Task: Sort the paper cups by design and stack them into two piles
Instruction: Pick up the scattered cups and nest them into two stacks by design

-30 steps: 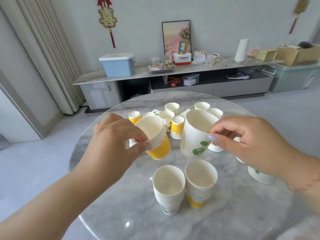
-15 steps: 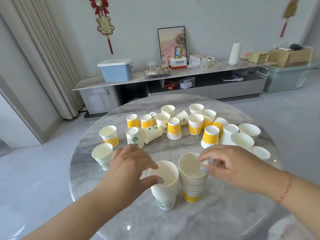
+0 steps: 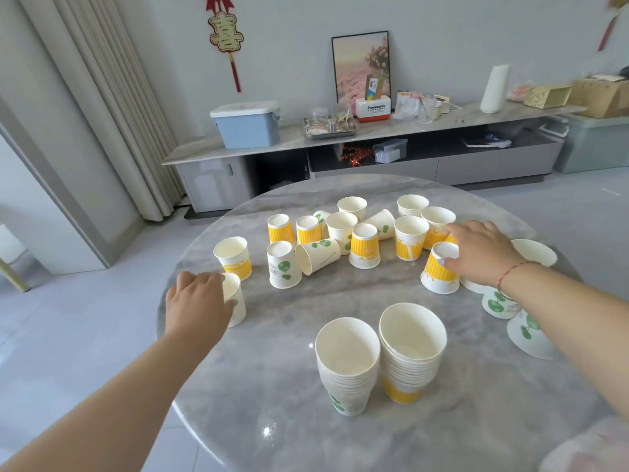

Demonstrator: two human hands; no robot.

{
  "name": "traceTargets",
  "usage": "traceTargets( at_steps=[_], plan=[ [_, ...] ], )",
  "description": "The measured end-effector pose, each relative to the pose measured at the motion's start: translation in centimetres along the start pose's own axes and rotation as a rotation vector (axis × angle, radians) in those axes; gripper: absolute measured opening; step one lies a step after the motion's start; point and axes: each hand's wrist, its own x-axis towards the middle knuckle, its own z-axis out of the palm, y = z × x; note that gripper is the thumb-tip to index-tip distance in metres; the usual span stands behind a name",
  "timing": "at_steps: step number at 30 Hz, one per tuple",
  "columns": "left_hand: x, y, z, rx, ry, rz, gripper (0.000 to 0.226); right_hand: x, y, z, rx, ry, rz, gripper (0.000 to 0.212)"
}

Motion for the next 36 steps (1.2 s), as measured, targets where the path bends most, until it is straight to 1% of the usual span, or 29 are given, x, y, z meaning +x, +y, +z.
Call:
traceTargets(
  at_steps=[2,3,5,9,11,13,14,15,16,17,18,19,20,21,22,23,24,27,29,32,34,36],
  plan=[
    [0.5,-0.7,0.9,0.05,-0.061,-0.005,0.031,0.4,0.0,1.0,-0.145,-0.058,0.025,0.068],
    [0.7,-1.0,1.3,0.044,-0.078,-0.01,0.025,0.5,-0.2,1.4,-0.175,-0.093,0.024,0.071],
    [0.9,-1.2,1.8,-0.013,-0.084,-0.023,0.02,0.6,-0.5,2.3,-0.197,-0.136,0.011,0.07],
    [0.9,1.3,0.8,-0.077,0.044,0.091,0.015,0.8,-0.7,2.9,-0.155,-0.147,-0.009,0.061],
    [0.4,2.8,-0.3,-0.141,0.12,0.182,0.013,0.5,-1.1,2.8,-0.106,-0.187,-0.039,0.056],
    [-0.2,4.2,-1.4,-0.229,0.167,0.251,0.011,0.3,-1.6,1.8,-0.031,-0.164,-0.054,0.052],
    [-0.5,4.8,-1.8,-0.27,0.181,0.276,0.01,0.2,-1.9,0.8,0.064,-0.108,-0.05,0.051],
    [-0.8,5.5,-2.4,-0.311,0.192,0.295,0.009,0.1,-2.4,-0.2,0.213,-0.037,-0.029,0.051],
    [-1.2,6.1,-3.0,-0.355,0.202,0.307,0.008,-0.2,-2.9,-1.4,0.438,0.025,0.004,0.051],
    [-1.5,6.8,-3.6,-0.4,0.205,0.314,0.008,-0.7,-3.5,-2.6,0.743,0.055,0.037,0.051],
    [-1.9,7.5,-4.3,-0.448,0.197,0.312,0.009,-1.6,-4.3,-3.8,1.092,0.037,0.043,0.052],
    [-2.2,8.1,-5.0,-0.498,0.184,0.308,0.01,-2.7,-5.1,-4.7,1.412,-0.011,0.008,0.055],
    [-2.6,8.7,-5.8,-0.544,0.179,0.307,0.011,-3.8,-5.8,-5.3,1.619,-0.067,-0.046,0.061],
    [-3.1,9.2,-6.7,-0.582,0.178,0.307,0.012,-4.8,-6.3,-5.7,1.695,-0.118,-0.092,0.07],
    [-3.5,9.7,-7.6,-0.613,0.183,0.314,0.012,-5.8,-6.8,-6.0,1.701,-0.159,-0.138,0.079],
    [-4.1,10.1,-8.6,-0.638,0.198,0.329,0.011,-6.7,-7.1,-6.3,1.663,-0.185,-0.184,0.083],
    [-4.7,10.4,-9.4,-0.656,0.224,0.352,0.01,-7.4,-7.3,-6.6,1.599,-0.198,-0.224,0.083],
    [-6.3,10.6,-11.5,-0.649,0.296,0.437,0.008,-9.0,-7.2,-7.3,1.316,-0.178,-0.302,0.068],
    [-7.1,10.3,-12.3,-0.589,0.311,0.536,0.011,-10.1,-7.1,-7.6,1.14,-0.161,-0.353,0.07],
    [-8.1,9.6,-12.7,-0.521,0.291,0.666,0.019,-11.1,-6.7,-7.3,0.974,-0.149,-0.394,0.077],
    [-8.6,9.1,-12.6,-0.489,0.252,0.706,0.02,-11.4,-6.3,-6.6,0.928,-0.16,-0.382,0.081],
    [-9.1,8.8,-11.9,-0.453,0.173,0.723,0.02,-11.6,-6.1,-5.7,0.877,-0.183,-0.378,0.081]
  ],
)
